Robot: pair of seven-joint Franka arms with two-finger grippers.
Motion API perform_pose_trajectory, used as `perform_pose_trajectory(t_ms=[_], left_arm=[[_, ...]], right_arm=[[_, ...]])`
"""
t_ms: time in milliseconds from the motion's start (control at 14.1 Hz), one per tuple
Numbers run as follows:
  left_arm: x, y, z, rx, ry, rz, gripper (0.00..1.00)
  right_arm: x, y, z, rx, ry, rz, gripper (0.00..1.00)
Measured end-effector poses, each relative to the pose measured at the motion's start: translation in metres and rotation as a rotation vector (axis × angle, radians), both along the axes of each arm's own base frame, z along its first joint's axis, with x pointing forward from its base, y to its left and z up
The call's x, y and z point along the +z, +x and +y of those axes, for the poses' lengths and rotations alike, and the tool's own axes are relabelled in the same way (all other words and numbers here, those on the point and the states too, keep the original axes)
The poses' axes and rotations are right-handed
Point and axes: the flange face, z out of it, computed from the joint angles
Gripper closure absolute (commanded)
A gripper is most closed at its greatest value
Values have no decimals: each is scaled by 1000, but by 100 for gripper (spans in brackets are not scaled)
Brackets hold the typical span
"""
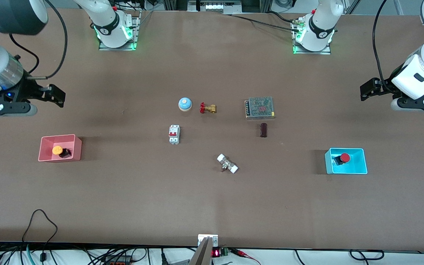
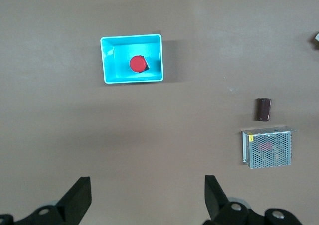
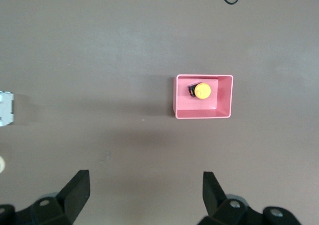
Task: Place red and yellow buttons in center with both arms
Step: 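Lower the right gripper to the yellow button while the left gripper lowers to red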
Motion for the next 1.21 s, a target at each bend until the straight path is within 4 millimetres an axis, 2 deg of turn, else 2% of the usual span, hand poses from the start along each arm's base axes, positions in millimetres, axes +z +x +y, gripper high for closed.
perform_pose_trajectory(t_ms=[142,284,496,638,780,922,1206], left_arm=[[-11,5,0,0,-2,19,0],[-19,14,0,0,-5,29,0],[-28,40,0,2,-10,27,0],[-43,58,6,12,-12,40,0],[-72,77,17,31,-12,45,0],[-102,99,29,41,1,11,0],[-175,126,43,45,24,10,0]], right_arm=[[-15,7,-3,59,-1,25,0],[-31,17,-16,81,3,40,0],[-55,32,-49,102,52,39,0],[-76,41,-84,102,100,39,0],[-96,47,-113,99,116,37,0],[-119,52,-132,92,122,29,0],[-176,57,-147,129,127,0,0]])
